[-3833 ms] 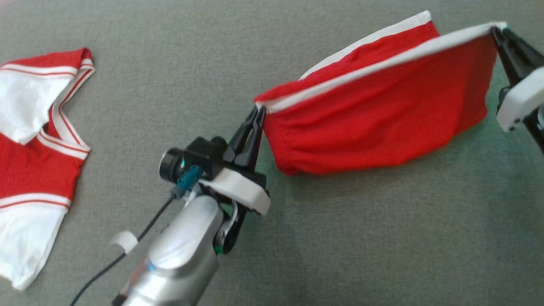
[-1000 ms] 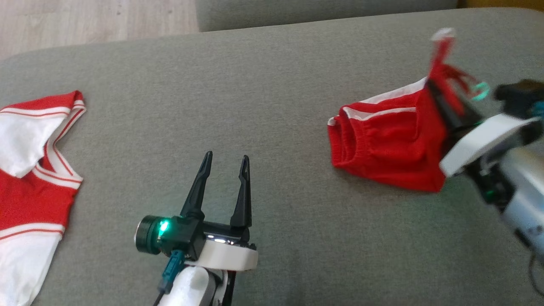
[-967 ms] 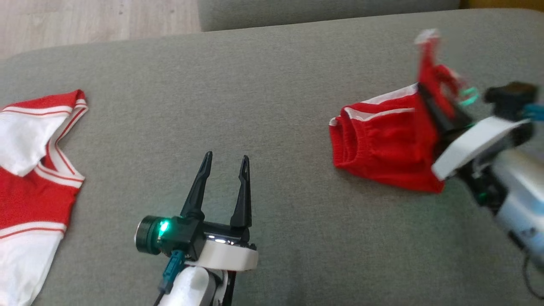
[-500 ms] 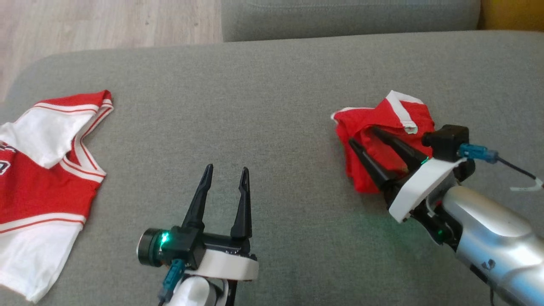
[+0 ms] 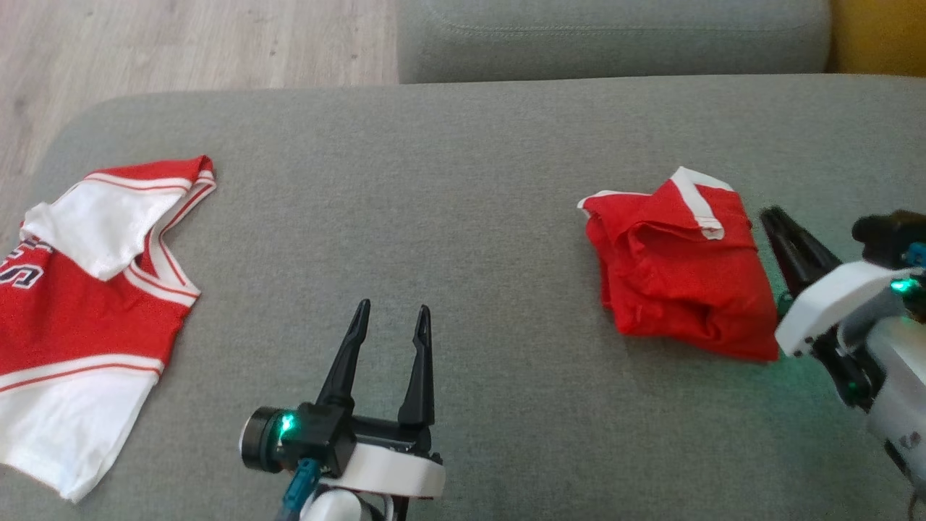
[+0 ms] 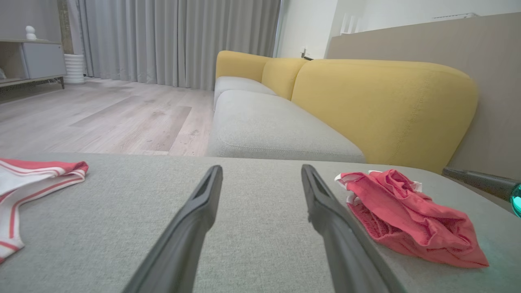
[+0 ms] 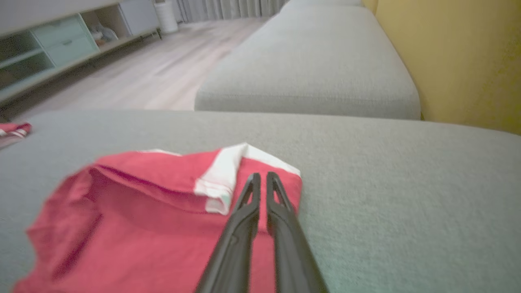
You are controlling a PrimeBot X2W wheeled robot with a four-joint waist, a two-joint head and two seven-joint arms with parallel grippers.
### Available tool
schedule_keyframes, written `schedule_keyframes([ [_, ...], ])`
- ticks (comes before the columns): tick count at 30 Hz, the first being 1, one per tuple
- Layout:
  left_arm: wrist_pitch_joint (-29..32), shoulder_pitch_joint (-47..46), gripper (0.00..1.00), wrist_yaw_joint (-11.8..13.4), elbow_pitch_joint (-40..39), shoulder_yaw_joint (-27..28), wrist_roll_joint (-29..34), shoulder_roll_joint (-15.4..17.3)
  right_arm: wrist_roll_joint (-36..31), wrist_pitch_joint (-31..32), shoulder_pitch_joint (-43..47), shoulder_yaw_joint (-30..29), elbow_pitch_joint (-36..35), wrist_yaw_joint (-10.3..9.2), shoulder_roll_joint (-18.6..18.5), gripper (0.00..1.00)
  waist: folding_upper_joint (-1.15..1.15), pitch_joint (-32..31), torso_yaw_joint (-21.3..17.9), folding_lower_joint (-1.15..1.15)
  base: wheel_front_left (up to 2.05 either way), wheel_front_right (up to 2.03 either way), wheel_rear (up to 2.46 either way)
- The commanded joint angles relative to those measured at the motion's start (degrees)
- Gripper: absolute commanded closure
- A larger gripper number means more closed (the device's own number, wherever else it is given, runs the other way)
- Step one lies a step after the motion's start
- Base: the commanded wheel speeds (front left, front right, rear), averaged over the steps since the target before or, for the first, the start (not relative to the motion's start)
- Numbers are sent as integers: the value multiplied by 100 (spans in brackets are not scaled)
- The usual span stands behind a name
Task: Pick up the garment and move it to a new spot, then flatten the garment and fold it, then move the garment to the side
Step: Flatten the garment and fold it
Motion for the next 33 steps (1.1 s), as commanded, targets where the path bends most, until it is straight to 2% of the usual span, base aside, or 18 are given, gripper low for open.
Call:
schedule_keyframes([
  [1,-36,-158,0,31,-200,132,-68,3,-64,3,-107,0,-19,-4,-72,100,0,45,49,0,0,0,0],
  [6,-36,-243,0,28,-175,60,-131,3,-257,275,-293,151,613,-4,144,100,0,146,195,0,0,0,0],
  [11,-36,-315,0,42,-151,-45,-209,3,-187,433,-345,352,875,-4,378,100,0,207,347,0,0,0,0],
  [18,-36,-358,0,71,-119,-99,-246,3,-195,-29,-741,367,739,-4,646,100,0,213,486,0,0,0,0],
  [22,-36,-341,0,92,-114,-124,-241,3,-566,-98,-885,-111,152,-4,757,100,0,172,514,0,0,0,0],
  [27,-36,-283,0,107,-121,-124,-266,3,-1110,-101,-282,-885,-441,-4,933,100,0,73,523,0,0,0,0],
  [28,-36,-265,0,110,-122,-114,-271,3,-1201,-101,-123,-1037,-490,-4,1004,93,0,53,514,0,0,0,0],
  [29,-36,-245,0,112,-123,-108,-274,3,-1322,-101,28,-1177,-543,-4,1077,93,0,35,507,0,0,0,0],
  [30,-36,-226,0,114,-127,-105,-276,3,-1459,-102,179,-1303,-594,-4,1156,100,0,23,498,0,0,0,0],
  [33,-36,-191,0,113,-137,-111,-295,3,-1815,-102,599,-1616,-668,-4,1444,100,0,-3,471,0,0,0,0],
])
